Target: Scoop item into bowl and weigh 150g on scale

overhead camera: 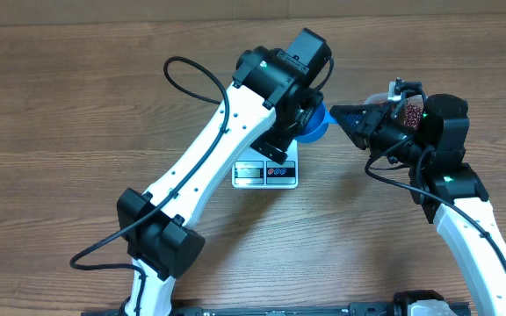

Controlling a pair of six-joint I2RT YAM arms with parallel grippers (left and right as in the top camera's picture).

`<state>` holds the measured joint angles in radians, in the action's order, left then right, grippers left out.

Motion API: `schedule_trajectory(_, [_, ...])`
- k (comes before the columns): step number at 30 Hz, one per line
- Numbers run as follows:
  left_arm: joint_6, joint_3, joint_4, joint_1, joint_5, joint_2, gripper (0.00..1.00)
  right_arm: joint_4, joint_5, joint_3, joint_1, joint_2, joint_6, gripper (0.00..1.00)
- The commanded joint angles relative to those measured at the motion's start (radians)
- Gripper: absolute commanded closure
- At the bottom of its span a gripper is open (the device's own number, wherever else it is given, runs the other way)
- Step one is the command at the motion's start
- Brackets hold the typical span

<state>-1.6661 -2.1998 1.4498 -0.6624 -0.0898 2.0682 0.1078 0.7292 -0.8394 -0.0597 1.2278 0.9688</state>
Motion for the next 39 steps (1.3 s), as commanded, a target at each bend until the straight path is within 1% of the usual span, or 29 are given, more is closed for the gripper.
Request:
schedule_trajectory(1, [0.113,-0.029,0.024,0.043,0.037,-0.066,0.0,0.001,-0.03,-0.018,-0.003,-0.005,-0.005,0.96])
schedule_trajectory(4, [0.172,-0.029,0.05,0.074,0.101,-0.107,0.0,0.003,-0.029,-0.018,-0.003,-0.005,-0.011,0.96])
schedule_trajectory(7, [0.389,-0.029,0.023,0.108,0.128,-0.157,0.0,0.003,-0.03,-0.018,-0.003,-0.005,-0.032,0.96])
schedule_trajectory(10, [0.595,-0.029,-0.012,0.139,0.125,-0.199,0.01,0.003,-0.03,-0.018,-0.003,-0.005,-0.034,0.96])
schedule_trajectory(15, [0.986,-0.029,-0.018,0.169,0.123,-0.229,0.0,0.005,-0.029,-0.018,-0.003,-0.005,-0.048,0.96])
schedule_trajectory(17, [1.086,-0.028,-0.015,0.17,0.123,-0.227,0.0,0.007,-0.03,-0.018,-0.003,-0.005,-0.06,0.96])
schedule_trajectory(18, [1.116,-0.028,-0.013,0.17,0.123,-0.225,0.01,0.007,-0.03,-0.018,-0.003,-0.005,-0.061,0.96])
schedule_trajectory(20, [1.139,-0.028,-0.011,0.169,0.123,-0.224,0.01,0.006,-0.029,-0.018,-0.003,-0.005,-0.061,0.96])
schedule_trajectory(34, [1.139,-0.028,-0.014,0.171,0.146,-0.224,0.0,0.01,-0.03,-0.018,-0.003,-0.005,-0.088,0.96])
schedule_trajectory(39, [1.139,-0.028,-0.023,0.171,0.146,-0.224,0.0,0.01,-0.03,-0.018,-0.003,-0.005,-0.14,0.96])
